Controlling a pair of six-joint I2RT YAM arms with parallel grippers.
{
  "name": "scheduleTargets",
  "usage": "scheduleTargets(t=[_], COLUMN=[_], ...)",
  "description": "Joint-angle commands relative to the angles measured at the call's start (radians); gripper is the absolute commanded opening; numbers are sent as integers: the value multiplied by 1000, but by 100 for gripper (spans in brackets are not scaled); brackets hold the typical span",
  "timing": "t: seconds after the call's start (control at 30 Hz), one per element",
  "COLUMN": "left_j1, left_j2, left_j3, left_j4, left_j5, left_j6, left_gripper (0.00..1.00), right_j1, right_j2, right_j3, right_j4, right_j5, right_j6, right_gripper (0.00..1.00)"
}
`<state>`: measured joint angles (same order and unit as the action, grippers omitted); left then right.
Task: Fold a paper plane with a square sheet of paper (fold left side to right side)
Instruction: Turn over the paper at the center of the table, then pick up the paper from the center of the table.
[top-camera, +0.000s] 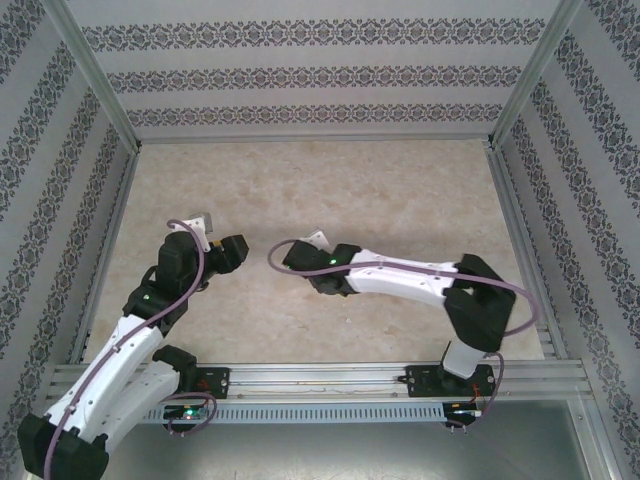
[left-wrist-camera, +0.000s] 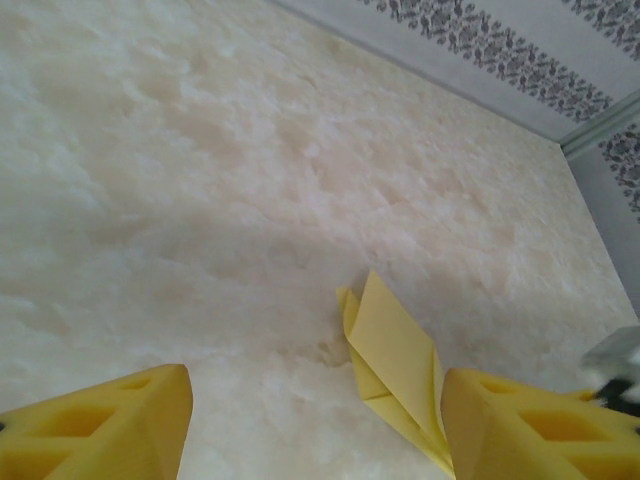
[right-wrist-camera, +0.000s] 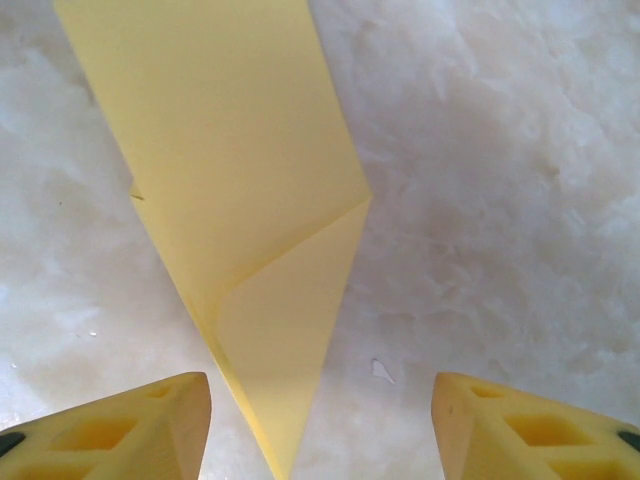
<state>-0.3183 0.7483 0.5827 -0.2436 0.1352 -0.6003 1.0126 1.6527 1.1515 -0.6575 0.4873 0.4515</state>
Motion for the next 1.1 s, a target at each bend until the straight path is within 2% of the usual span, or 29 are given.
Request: scheduleTargets(t=[0.0, 0.17, 0.27, 0.4, 0.53, 0.7, 0.97, 1.07], left_j1=[14, 9, -11, -62, -117, -177, -211, -216], left_j2=[60, 197, 276, 377, 484, 609, 789, 846], left_j3=[-21, -30, -49, -63, -81, -75, -52, -34], left_j4=[141, 242, 332, 438, 562, 685, 819, 873], left_j5=[115, 225, 268, 275, 246, 201, 182, 194], left_j6=[-79, -157, -214, -269, -338, -390, -460, -476], left_gripper=[67, 65, 64, 64, 64, 64, 60, 55], right_j1=[-59, -184, -279, -407, -502, -572, -619, -632], right_j2=[-116, -297, -389, -502, -581, -640, -722, -740], right_j3=[-98, -261, -361, -507, -604, -662, -719, -732], right_j4=[109, 280, 399, 580, 684, 711, 707, 703], right_j5=[-104, -269, -400, -559, -653, -714, -732, -741], right_j6=[27, 57, 102, 193, 258, 288, 299, 298], right_gripper=[65, 73, 74, 79, 88, 95, 96, 95])
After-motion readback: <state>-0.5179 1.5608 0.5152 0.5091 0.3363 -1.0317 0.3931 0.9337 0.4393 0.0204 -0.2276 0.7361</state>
